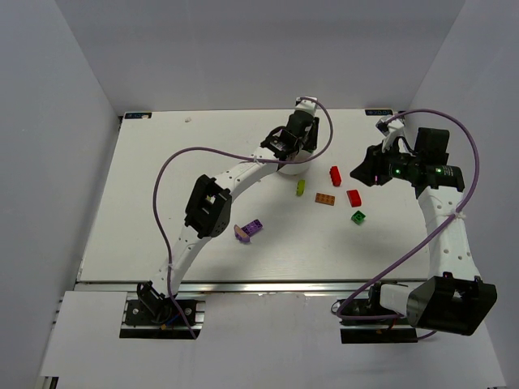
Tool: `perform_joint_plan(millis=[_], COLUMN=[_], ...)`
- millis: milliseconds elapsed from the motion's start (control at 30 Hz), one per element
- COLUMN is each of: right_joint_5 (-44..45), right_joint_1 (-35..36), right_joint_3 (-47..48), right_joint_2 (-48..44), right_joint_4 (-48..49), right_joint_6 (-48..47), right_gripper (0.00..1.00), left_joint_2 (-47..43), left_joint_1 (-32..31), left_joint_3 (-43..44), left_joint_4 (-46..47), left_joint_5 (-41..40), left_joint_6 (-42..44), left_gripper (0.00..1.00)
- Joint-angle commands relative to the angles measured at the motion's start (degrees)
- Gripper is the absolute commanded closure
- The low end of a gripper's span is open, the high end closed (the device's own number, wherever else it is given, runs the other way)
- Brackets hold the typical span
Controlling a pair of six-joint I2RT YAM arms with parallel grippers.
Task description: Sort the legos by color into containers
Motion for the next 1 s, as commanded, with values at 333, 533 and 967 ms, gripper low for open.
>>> perform_joint_plan(millis=[333,533,967], right_joint_5=[6.33,16.79,28.31], right_joint_1=[-0.72,-0.11,1.91], right_joint_3=[-2.67,-7.07,-17.96], right_joint_2=[0.35,3.43,6.77], right_joint_4=[-5.04,-8.91,0.12], right_joint_6=[-6.45,-7.77,-9.70], right_gripper=[0.62,0.11,0.23], left_joint_2=[-28.64,-55.19,-85.87], left_joint_1=[-0.29,-0.11,0.51], left_joint_3=[-23.96,-54.16,-96.19], left_joint_4=[4.18,10.86,11.39], left_joint_5=[1.07,0.63,0.10], left_joint_6=[-4.43,-9.17,-30.35], left_gripper=[0.81,0.26,0.23])
